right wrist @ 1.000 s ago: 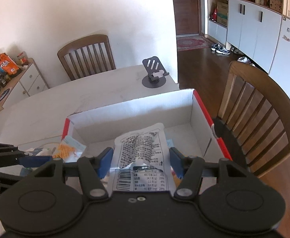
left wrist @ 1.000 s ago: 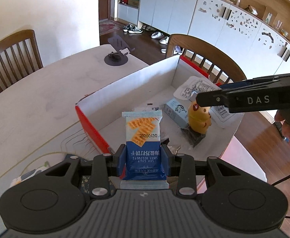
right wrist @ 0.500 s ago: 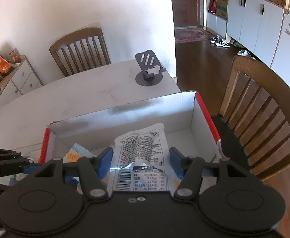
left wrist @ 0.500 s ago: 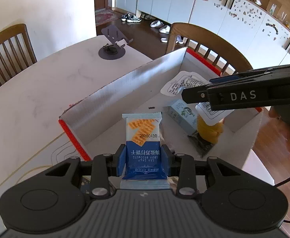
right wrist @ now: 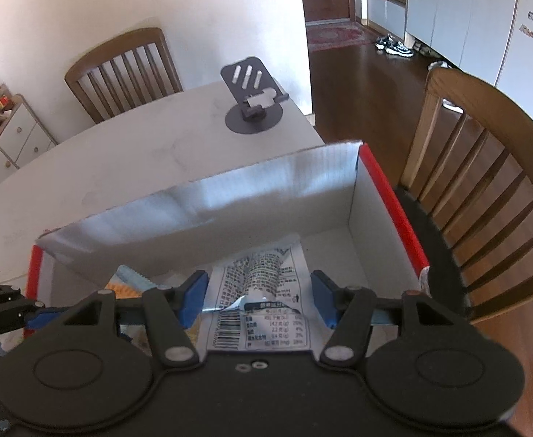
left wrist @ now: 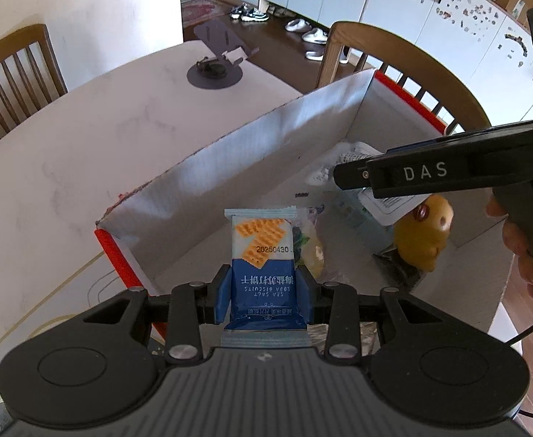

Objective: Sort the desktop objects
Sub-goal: 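Carry the sachet and biscuit packet over the red shoebox, then open both tools, dropping the sachet and biscuit packet into the box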

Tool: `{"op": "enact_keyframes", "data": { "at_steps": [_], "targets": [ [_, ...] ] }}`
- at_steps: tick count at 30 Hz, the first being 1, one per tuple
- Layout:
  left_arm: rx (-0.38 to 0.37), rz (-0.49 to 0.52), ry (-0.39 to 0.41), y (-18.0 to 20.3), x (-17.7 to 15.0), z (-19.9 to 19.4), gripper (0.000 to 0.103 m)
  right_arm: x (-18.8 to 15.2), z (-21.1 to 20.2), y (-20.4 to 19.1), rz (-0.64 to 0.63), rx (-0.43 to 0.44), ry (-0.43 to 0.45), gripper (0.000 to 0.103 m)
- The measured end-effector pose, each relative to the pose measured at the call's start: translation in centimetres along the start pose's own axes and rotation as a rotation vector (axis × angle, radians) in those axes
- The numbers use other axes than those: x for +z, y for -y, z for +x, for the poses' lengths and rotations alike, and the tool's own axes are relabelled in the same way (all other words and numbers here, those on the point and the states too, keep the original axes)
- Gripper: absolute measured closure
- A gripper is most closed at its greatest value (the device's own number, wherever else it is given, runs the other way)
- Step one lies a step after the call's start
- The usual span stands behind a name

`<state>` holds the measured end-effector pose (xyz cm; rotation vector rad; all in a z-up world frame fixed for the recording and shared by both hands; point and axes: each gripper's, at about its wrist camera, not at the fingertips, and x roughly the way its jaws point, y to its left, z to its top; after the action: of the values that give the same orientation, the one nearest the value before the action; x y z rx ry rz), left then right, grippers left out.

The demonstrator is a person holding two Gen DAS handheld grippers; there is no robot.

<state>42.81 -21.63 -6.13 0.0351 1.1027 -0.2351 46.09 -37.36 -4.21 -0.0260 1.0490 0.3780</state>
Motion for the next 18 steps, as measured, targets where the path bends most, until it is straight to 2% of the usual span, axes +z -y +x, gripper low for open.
{"op": "enact_keyframes", "data": {
  "at_steps": [8, 18],
  "targets": [
    [0.034, 0.043, -0.011, 0.3, 0.5, 0.4, 0.068, -0.1, 1.4, 0.1, 0.003, -0.011, -0.025, 0.042],
    [0.012, 0.101, -0.042, 1.9, 0.4, 1.9, 0.068, -0.2, 2.0, 0.4, 0.001, -0.017, -0.036, 0.042]
  ]
}}
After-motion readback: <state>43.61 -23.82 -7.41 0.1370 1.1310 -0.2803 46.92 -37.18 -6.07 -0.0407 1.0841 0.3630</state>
